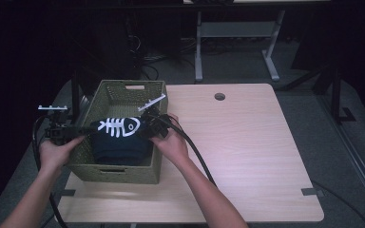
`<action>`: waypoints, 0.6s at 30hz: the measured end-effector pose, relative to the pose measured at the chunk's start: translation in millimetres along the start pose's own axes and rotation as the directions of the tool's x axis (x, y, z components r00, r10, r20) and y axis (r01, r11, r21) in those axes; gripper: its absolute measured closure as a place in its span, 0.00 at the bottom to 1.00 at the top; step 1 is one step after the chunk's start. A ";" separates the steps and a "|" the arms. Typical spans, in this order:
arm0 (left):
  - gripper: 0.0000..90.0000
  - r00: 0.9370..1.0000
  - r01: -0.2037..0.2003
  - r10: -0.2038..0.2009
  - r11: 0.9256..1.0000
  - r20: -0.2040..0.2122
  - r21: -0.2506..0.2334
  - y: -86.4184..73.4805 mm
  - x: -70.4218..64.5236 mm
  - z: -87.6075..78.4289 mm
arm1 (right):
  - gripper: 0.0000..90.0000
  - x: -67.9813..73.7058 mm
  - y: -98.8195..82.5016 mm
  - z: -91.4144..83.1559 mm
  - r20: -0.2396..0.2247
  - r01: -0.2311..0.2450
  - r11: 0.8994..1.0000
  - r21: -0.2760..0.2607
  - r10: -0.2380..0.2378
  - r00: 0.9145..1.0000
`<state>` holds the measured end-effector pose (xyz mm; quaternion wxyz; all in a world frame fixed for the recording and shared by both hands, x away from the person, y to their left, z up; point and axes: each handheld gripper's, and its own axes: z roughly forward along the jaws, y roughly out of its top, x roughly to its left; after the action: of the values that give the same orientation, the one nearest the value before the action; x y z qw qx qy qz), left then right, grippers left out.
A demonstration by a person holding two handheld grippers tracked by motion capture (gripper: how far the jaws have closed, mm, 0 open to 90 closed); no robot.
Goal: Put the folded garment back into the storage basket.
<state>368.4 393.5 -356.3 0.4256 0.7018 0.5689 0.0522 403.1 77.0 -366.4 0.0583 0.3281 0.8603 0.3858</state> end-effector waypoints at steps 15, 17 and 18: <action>0.63 0.998 -0.002 0.006 0.997 0.056 -0.077 1.0 -12.6 -13.1 | 0.55 -9.3 3.7 -31.1 -0.055 -0.058 0.996 -0.073 0.054 0.997; 0.63 0.998 -0.005 0.011 0.997 0.069 -0.083 0.8 -16.5 -13.7 | 0.55 -10.6 3.2 -35.2 -0.073 -0.066 0.994 -0.086 0.060 0.996; 0.63 0.997 -0.007 0.013 0.996 0.073 -0.088 0.8 -19.5 -13.6 | 0.55 -11.5 2.9 -37.5 -0.091 -0.075 0.993 -0.093 0.066 0.994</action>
<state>354.7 384.4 -339.1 0.4764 0.6868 0.5464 0.0534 400.3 47.9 -340.0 0.0228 0.3378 0.8302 0.4428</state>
